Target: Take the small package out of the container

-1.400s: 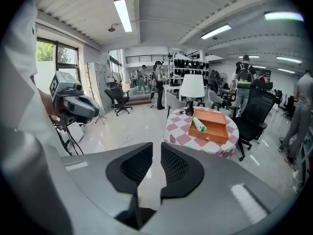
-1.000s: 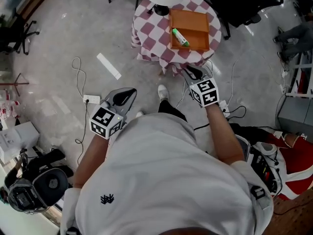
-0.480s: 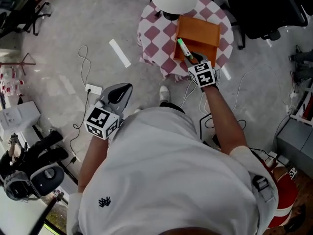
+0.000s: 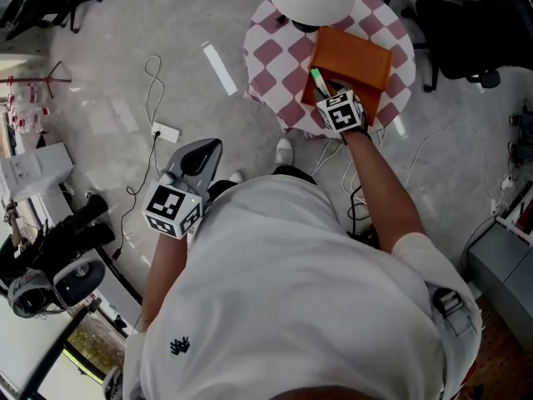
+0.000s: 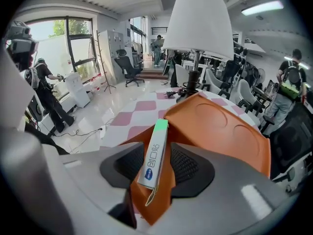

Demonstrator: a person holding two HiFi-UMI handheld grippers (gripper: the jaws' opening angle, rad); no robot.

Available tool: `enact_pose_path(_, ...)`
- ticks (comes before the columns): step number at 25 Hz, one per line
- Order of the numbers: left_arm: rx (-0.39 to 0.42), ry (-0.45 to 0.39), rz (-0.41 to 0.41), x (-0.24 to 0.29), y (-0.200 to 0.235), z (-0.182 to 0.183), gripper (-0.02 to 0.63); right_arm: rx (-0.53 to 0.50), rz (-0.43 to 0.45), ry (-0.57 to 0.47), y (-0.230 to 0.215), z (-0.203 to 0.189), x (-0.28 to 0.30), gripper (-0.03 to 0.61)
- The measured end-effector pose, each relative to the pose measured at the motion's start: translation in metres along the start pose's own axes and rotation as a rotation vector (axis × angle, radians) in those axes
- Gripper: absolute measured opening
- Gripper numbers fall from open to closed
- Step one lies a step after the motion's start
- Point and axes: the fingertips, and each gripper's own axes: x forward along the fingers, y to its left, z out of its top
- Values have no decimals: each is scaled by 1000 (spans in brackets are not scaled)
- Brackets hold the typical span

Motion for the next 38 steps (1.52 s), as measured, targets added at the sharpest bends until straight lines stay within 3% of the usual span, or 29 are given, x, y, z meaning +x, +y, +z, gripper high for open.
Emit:
enact_pose_path(8,1,26,9,10,1,3,57,24,14,27,-1,-8,22,138)
enact_pose_path(10,5,25,6,12,3,4,57,25,10,29,-2,-8,22,98)
enact_pose_path(14,20,13,-11,9,8,5,55,24,-2,34,-3,-10,19,95)
enact_pose_path(30,57,-54,-99,-43,35,-8,57,25,-130,1,7,29,-51,92)
enact_pose_path(38,65,-82,-146,-74,47,-25,57,27,-159,-26,43,51,-91,91)
